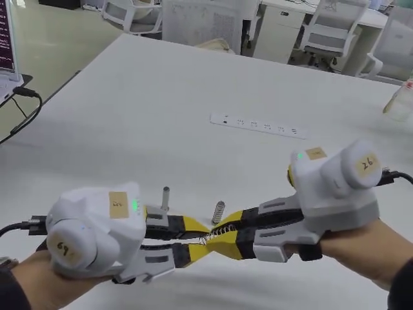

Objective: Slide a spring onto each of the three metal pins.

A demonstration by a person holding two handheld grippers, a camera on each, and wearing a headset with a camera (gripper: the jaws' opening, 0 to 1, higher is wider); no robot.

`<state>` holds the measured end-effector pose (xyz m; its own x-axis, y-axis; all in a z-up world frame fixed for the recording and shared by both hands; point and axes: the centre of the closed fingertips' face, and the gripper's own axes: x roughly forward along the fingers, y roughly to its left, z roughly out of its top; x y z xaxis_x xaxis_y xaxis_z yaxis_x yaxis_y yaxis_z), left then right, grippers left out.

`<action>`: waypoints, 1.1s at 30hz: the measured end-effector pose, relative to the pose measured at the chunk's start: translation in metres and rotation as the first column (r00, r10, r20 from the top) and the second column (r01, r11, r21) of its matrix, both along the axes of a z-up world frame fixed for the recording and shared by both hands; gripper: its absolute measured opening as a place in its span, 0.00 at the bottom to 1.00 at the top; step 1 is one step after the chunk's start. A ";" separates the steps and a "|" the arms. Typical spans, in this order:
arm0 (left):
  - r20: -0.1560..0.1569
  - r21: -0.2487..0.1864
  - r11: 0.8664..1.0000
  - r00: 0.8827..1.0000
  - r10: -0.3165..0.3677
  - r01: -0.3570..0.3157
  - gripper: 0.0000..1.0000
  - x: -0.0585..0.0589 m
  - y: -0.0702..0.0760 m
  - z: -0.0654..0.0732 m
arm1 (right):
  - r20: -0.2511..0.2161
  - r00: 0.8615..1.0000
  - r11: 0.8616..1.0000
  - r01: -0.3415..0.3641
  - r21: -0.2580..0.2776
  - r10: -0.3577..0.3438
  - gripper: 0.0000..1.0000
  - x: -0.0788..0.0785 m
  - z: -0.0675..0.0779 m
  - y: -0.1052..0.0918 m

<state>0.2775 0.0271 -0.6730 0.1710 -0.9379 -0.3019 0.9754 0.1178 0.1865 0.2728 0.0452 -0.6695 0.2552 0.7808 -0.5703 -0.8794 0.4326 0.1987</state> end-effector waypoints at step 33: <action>-0.020 -0.015 1.000 0.999 0.025 -0.025 0.02 0.001 0.001 -0.005 | -0.070 0.988 0.937 -0.155 -0.314 0.140 0.08 0.003 -0.008 0.005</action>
